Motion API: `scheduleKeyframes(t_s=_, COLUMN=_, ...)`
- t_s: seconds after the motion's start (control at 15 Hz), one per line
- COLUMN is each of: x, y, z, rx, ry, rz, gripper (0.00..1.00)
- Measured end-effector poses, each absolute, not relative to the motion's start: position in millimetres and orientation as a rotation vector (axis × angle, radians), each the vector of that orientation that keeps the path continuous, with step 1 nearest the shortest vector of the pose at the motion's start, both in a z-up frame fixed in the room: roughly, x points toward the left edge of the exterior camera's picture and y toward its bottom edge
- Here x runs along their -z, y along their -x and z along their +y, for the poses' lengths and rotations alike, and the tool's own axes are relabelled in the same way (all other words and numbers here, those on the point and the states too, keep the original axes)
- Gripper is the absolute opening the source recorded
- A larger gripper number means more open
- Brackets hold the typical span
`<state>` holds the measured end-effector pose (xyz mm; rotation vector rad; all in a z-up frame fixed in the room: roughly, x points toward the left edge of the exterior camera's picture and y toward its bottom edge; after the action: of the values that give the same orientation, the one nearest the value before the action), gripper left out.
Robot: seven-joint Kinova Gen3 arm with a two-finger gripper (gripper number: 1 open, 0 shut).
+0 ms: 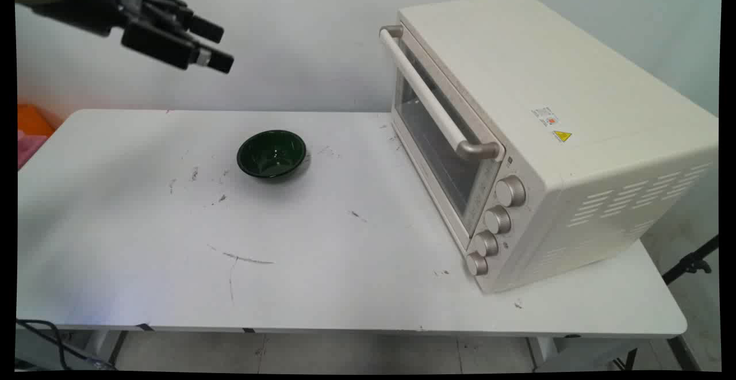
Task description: Open the oven
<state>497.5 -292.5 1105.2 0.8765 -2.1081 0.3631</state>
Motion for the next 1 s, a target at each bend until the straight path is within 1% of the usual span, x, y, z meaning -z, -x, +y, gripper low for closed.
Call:
scheduleKeyframes(t_s=0.4, x=-1135.7, y=-456.4, z=-334.0, rx=-0.322, ry=-0.901, rz=-2.110, gripper=1.00)
scheduleKeyframes(t_s=0.73, x=-1144.7, y=-407.4, z=-371.4, rx=-0.317, ry=-0.898, rz=-2.174, gripper=1.00)
scheduleKeyframes(t_s=1.0, x=-1144.2, y=-364.5, z=-402.3, rx=-0.318, ry=-0.879, rz=-2.236, gripper=1.00)
